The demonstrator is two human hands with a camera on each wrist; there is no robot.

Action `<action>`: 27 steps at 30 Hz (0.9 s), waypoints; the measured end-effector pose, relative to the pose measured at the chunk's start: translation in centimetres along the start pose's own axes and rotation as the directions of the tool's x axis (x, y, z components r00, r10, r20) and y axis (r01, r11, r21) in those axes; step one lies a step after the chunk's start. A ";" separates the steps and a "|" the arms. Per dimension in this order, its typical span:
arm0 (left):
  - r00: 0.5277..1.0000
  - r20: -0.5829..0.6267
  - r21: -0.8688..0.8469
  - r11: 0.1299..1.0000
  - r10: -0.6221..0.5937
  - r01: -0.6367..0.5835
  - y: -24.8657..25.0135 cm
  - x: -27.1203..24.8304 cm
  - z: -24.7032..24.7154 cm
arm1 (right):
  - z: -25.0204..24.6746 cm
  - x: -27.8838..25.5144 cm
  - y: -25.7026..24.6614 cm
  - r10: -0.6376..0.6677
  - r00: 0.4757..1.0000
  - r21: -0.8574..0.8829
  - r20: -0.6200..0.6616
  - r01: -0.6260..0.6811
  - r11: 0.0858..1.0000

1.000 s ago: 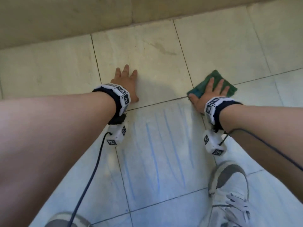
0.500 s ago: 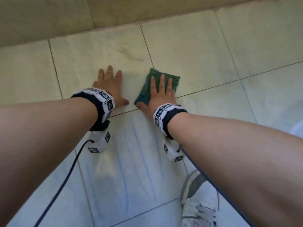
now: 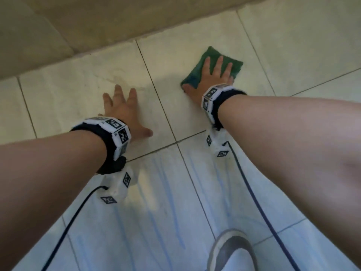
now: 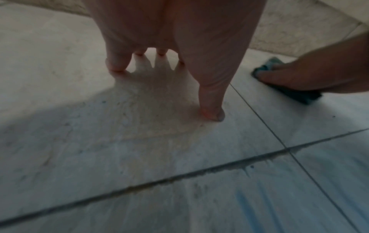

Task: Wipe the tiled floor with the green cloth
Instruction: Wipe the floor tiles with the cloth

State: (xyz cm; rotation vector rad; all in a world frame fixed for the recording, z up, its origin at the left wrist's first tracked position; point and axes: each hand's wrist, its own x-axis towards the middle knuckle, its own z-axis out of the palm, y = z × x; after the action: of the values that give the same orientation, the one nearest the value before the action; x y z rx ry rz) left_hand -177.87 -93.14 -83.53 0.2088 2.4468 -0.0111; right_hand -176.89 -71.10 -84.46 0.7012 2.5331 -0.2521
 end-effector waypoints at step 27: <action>0.999 -0.044 -0.046 0.999 -0.004 0.002 -6.5 -2.1 -0.1 | 3.4 -3.5 -14.8 -0.508 0.851 -0.143 0.136 0.524 0.840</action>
State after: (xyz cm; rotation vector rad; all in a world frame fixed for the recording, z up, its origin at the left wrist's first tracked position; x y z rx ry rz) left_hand -177.35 -99.89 -82.45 0.1864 2.4883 0.0492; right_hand -180.64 -86.23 -84.93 -0.0802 2.5658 -0.2298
